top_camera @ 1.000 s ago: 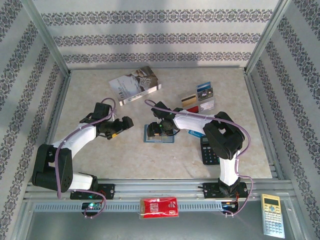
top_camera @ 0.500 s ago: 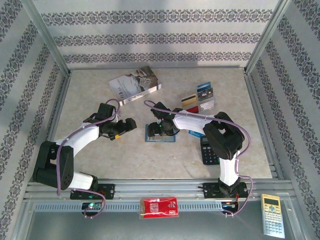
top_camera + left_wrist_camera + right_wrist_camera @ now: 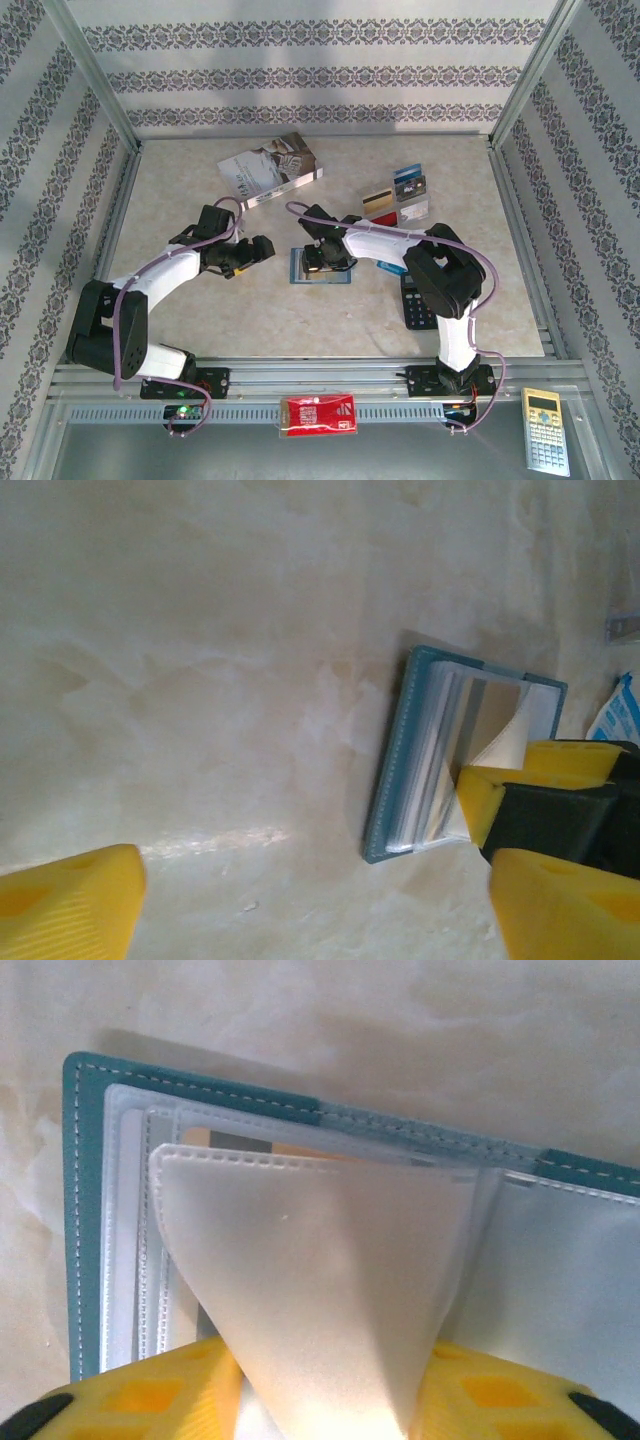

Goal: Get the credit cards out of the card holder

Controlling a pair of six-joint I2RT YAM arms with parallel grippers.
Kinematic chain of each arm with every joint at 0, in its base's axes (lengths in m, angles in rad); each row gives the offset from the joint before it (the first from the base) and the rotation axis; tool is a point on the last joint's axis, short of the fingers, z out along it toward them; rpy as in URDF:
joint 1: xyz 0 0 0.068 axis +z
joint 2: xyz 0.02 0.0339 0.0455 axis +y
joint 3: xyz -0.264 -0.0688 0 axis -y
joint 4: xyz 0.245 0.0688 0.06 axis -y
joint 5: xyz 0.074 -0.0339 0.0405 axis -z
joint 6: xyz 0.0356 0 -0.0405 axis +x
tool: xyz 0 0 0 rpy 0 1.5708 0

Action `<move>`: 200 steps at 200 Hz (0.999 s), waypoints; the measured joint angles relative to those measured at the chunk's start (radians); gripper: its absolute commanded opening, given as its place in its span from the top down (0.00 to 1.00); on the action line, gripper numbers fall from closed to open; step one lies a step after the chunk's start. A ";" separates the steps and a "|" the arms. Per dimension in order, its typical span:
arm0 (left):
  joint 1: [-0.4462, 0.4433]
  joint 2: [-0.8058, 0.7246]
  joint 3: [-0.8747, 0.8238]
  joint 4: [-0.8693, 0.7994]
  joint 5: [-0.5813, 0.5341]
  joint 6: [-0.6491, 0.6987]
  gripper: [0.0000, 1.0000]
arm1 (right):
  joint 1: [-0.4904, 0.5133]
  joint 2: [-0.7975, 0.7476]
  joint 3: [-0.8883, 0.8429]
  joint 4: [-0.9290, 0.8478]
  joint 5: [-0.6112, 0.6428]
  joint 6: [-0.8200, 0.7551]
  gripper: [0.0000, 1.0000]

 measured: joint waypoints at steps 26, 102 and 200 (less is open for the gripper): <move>-0.044 0.037 0.016 0.041 0.019 -0.034 0.40 | -0.019 -0.009 -0.017 0.017 -0.030 0.000 0.63; -0.179 0.194 0.035 0.249 0.085 -0.188 0.88 | -0.032 -0.023 -0.042 0.042 -0.053 0.016 0.67; -0.230 0.343 0.063 0.359 0.114 -0.257 1.00 | -0.032 -0.026 -0.047 0.048 -0.051 0.023 0.64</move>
